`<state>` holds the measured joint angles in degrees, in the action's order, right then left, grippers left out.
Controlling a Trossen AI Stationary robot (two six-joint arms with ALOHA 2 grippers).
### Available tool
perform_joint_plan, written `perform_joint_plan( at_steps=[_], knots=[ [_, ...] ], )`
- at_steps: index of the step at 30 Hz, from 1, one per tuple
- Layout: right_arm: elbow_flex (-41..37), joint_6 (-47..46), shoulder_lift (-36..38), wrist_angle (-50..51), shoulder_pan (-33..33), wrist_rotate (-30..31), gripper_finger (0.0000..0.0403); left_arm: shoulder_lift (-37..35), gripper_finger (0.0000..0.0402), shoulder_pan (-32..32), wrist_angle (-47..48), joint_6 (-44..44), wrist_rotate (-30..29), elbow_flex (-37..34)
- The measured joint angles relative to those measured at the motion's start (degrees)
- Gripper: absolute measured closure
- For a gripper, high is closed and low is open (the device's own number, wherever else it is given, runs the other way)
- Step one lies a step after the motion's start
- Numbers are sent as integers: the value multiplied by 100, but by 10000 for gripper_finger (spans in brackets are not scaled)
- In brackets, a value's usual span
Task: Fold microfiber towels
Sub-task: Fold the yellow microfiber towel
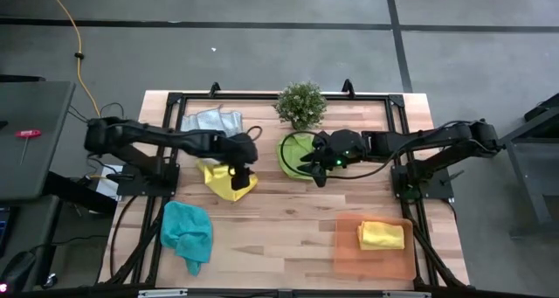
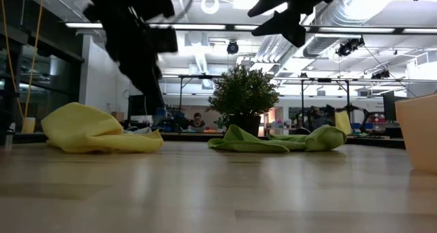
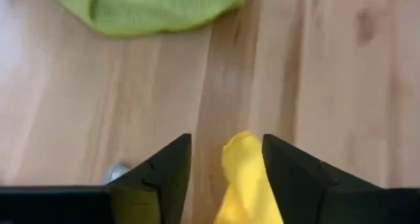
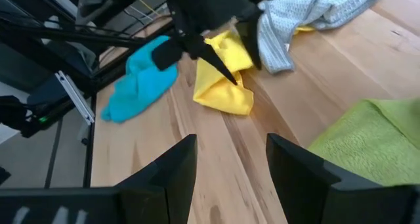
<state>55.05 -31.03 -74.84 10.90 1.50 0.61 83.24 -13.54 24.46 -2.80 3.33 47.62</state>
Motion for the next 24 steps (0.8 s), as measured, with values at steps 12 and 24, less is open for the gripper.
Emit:
perform_joint_plan(
  at_steps=[12, 24],
  knots=[
    [0, -1, 0, 280, 2, 286, 228, 1118, 218, -386, -160, 248, 1251, 0],
    [0, -1, 0, 310, 2, 290, 228, 1137, 368, -362, -277, 349, 1251, 0]
  ],
)
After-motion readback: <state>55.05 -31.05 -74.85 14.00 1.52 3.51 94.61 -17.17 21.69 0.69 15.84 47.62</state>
